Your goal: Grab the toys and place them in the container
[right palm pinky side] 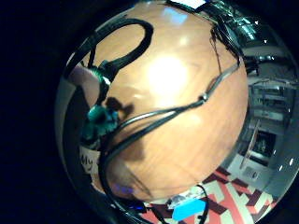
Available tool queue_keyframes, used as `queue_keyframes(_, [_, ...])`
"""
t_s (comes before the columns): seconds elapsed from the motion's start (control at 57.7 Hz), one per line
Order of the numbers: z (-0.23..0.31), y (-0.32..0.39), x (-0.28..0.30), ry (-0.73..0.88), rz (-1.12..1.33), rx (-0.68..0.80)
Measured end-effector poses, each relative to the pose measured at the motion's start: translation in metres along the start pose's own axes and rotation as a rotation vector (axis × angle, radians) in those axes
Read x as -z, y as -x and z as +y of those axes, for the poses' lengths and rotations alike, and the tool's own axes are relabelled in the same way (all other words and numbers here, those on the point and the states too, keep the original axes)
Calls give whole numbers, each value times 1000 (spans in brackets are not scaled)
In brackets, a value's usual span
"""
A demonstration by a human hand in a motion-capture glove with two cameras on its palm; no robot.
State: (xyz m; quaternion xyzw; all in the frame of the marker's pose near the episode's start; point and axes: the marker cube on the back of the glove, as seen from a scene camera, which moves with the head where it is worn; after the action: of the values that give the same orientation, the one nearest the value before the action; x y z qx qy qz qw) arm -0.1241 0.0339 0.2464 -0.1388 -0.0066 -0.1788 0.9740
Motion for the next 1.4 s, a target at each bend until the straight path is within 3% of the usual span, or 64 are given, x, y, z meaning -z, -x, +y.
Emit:
queue_keyframes(0.121, [-6, -18, -4, 69, -38, -64])
queue_keyframes(0.295, [-14, -17, -8, 9, -82, -51])
queue_keyframes(0.589, [-12, -4, -12, 148, -122, -6])
queue_keyframes(0.745, [-10, -11, 30, 130, -28, -9])
queue_keyframes(1.023, [6, -21, 82, 12, -73, -4])
queue_keyframes(1.248, [26, 24, 180, -175, -204, 63])
queue_keyframes(1.404, [2, 94, 227, -215, -301, 114])
